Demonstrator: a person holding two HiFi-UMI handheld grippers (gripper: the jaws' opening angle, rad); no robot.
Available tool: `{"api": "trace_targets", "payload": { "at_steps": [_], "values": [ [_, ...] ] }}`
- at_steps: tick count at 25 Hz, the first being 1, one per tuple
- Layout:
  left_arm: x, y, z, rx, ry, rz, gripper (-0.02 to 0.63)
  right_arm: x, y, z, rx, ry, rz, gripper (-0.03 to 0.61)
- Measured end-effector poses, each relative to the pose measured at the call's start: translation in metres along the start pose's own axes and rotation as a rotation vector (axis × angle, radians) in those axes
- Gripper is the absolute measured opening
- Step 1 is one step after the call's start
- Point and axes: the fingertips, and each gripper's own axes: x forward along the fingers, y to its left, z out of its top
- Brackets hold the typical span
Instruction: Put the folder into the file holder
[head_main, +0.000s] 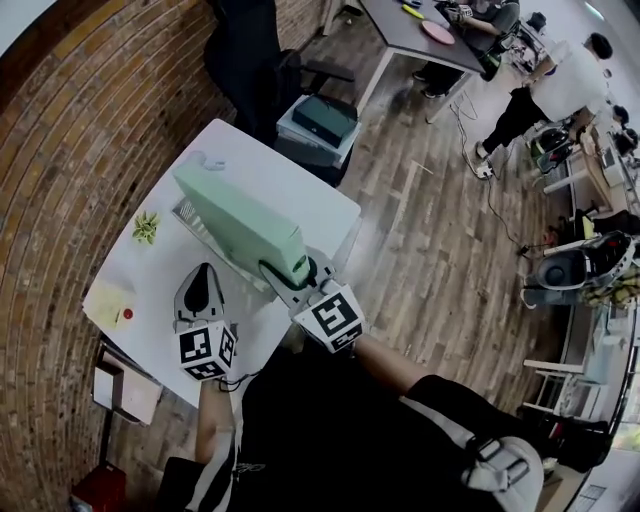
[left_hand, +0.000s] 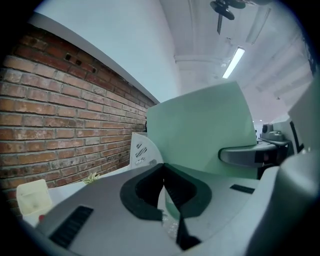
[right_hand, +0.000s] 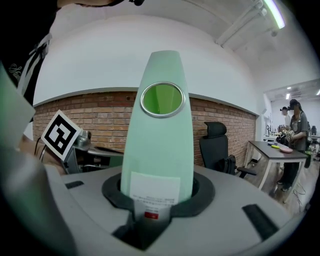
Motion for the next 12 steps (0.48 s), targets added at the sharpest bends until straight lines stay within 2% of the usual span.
{"api": "trace_targets", "payload": {
  "at_steps": [6,12],
  "values": [
    [-0.0002,-0.0054,0.0031,-0.011,-0.011,-0.007,0.020,0.0056,-0.0035,-0.0010,-0.019,-0.007,0.007,0.158],
    [-0.0073,-0.0029,-0.0005,-0.035,-0.015,0.024,0.020,0.0111,-0.0070,-0.0006,-0.029,-0.014,0.027,0.161]
  ]
}}
